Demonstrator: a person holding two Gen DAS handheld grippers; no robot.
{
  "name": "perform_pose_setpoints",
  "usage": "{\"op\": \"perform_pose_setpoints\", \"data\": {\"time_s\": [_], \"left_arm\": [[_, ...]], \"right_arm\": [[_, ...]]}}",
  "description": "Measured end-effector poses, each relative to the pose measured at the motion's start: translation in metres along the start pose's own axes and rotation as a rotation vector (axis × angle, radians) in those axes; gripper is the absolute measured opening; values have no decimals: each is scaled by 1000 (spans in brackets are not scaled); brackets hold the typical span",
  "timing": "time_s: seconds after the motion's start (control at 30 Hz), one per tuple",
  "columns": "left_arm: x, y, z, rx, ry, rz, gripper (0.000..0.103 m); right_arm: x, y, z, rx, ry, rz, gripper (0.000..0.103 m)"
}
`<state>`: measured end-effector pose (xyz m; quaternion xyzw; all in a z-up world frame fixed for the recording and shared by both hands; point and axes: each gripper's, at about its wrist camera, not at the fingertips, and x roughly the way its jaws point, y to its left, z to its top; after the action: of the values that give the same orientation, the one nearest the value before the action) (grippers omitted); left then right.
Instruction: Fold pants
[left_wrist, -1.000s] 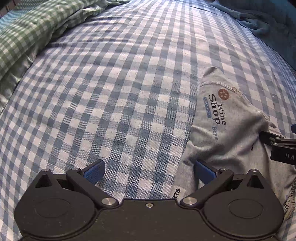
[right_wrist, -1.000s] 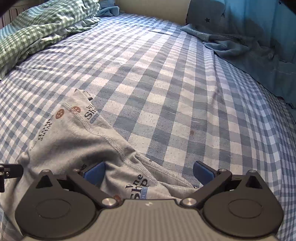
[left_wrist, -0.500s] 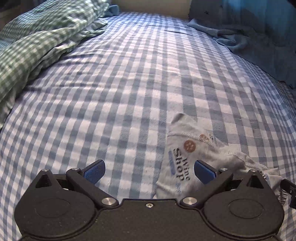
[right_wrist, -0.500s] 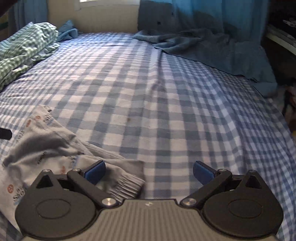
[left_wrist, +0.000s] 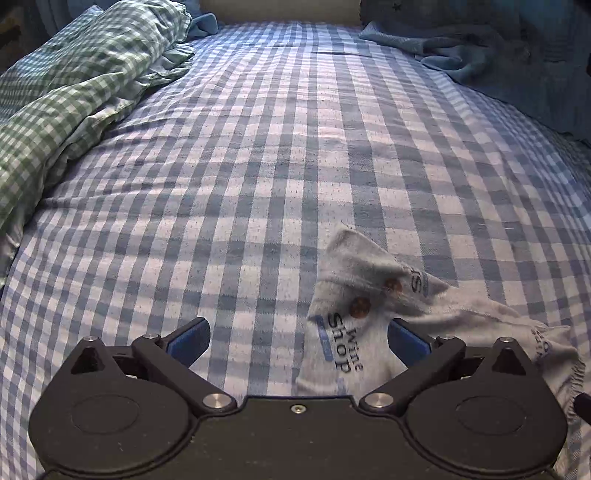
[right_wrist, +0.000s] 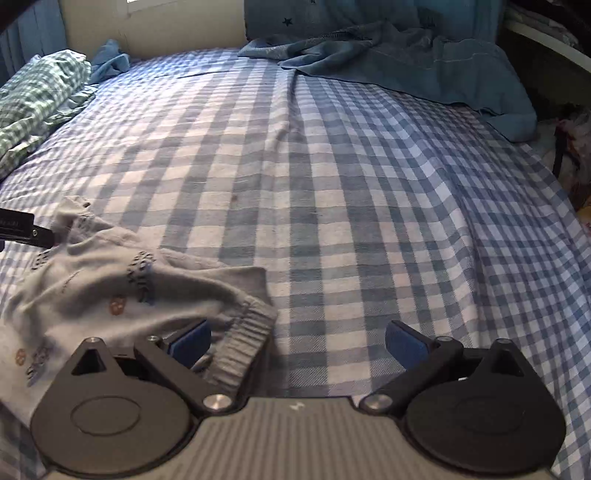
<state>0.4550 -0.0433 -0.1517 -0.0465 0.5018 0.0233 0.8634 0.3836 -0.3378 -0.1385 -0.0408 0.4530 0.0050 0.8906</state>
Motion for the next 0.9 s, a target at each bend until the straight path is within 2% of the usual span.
{"op": "perform_pose_setpoints", "data": {"time_s": [0.1,0.2,0.23,0.3,0.43,0.7,0.9], "left_arm": [[-16,1,-30,-5,27,-4,102],[-14,-2,-67,30,141,39,102],[-13,-2,-78,38,172,51,102],[-20,2,-92,20,175,44,102],[-40,12,-103,-33,220,46,102],[-83,28,-122,-86,231,63,102],[-102,39,-135,-118,236,60,102]], "right_arm": [[-6,10,-18,10,40,13,103],[-3,16,-35,16,116,-22,103],[-5,16,-40,29,116,-24,103],[-11,13,-42,62,122,-26,103],[-32,12,-43,68,109,-17,103],[-65,24,-55,81,135,49,103],[-81,36,-66,98,148,86,103]]}}
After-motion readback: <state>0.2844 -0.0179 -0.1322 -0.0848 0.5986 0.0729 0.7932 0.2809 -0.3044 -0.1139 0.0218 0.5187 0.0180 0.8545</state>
